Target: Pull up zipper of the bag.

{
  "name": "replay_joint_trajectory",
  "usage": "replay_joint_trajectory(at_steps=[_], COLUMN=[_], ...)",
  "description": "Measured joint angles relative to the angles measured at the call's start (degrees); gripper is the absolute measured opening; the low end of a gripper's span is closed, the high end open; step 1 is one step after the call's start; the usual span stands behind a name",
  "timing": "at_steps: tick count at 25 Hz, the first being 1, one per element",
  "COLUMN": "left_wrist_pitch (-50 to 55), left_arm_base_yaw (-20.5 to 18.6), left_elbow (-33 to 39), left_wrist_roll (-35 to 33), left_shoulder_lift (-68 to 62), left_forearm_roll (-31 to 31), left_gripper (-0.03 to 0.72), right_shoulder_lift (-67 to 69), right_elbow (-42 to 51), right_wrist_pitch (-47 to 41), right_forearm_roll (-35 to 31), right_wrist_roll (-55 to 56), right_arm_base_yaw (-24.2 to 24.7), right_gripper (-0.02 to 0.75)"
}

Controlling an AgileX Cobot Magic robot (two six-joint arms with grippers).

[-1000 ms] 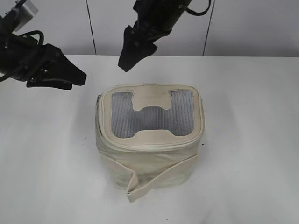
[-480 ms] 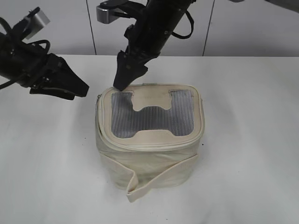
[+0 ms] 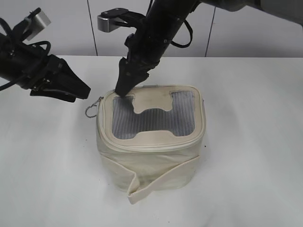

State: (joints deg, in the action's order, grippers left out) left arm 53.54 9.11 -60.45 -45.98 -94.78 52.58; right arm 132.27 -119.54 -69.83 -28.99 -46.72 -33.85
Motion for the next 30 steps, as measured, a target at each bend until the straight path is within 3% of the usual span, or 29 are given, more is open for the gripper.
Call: replay_joint_trajectory(at_steps=[10, 18, 26, 30], left_wrist_pitch=[0.1, -2.6, -3.3, -3.4], left_arm_base_yaw=[0.0, 0.0, 0.4, 2.4], left_elbow=[0.0, 0.0, 0.0, 0.0], left_wrist_roll=[0.0, -0.5, -9.5, -13.2], left_shoulder_lift=[0.0, 0.0, 0.0, 0.0], left_forearm_roll=[-0.4, -5.5, -5.8, -6.5], left_gripper=[0.417, 0.494, 0.497, 0.498], right_shoulder_lift=[0.0, -1.3, -1.3, -1.4], right_elbow=[0.0, 0.3, 0.3, 0.3], right_wrist_pitch=[-0.7, -0.7, -0.7, -0.7], right_forearm_roll=[-0.7, 0.3, 0.4, 0.4], right_wrist_roll=[3.8, 4.5, 6.0, 6.6], right_arm_base_yaw=[-0.2, -0.3, -0.3, -0.3], right_gripper=[0.047, 0.041, 0.041, 0.041])
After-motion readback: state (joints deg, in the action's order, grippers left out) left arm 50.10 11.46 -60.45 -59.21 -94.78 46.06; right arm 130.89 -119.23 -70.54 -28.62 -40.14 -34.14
